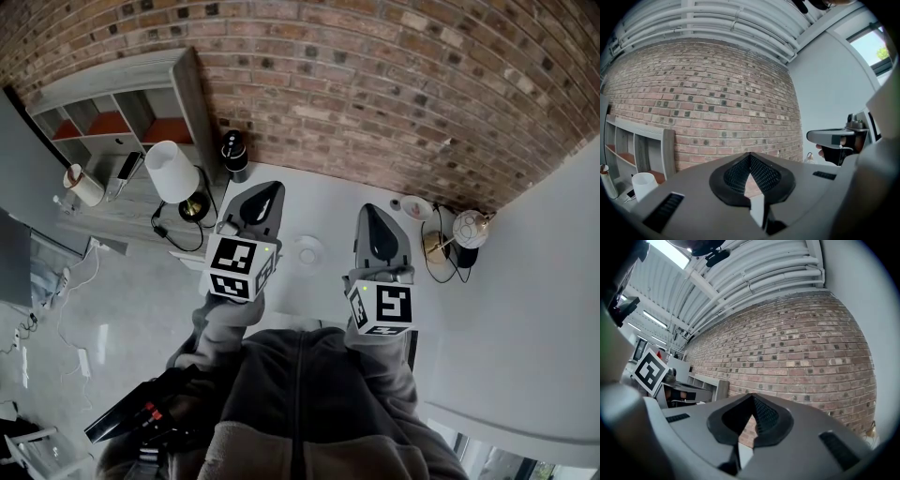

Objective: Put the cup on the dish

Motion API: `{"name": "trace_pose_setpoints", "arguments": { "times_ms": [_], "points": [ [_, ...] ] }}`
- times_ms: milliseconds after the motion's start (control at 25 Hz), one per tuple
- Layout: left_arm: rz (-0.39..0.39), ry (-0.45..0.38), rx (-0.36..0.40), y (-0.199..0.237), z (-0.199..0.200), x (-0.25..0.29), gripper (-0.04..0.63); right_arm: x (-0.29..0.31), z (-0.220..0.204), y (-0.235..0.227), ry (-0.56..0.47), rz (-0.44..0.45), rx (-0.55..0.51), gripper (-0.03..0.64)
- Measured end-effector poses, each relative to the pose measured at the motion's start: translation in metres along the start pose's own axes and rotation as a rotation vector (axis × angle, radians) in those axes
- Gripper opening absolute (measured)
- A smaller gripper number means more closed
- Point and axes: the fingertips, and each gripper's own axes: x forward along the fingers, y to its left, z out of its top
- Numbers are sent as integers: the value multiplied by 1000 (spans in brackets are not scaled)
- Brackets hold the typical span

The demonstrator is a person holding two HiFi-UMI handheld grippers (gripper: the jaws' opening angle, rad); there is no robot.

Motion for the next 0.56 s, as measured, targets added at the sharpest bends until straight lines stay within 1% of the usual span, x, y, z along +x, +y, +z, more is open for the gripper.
{"name": "trace_pose_setpoints", "arguments": {
  "times_ms": [560],
  "points": [
    [-8,6,-16,2,-5,1,5,1,-5,-1,11,-19,5,0]
  ]
}}
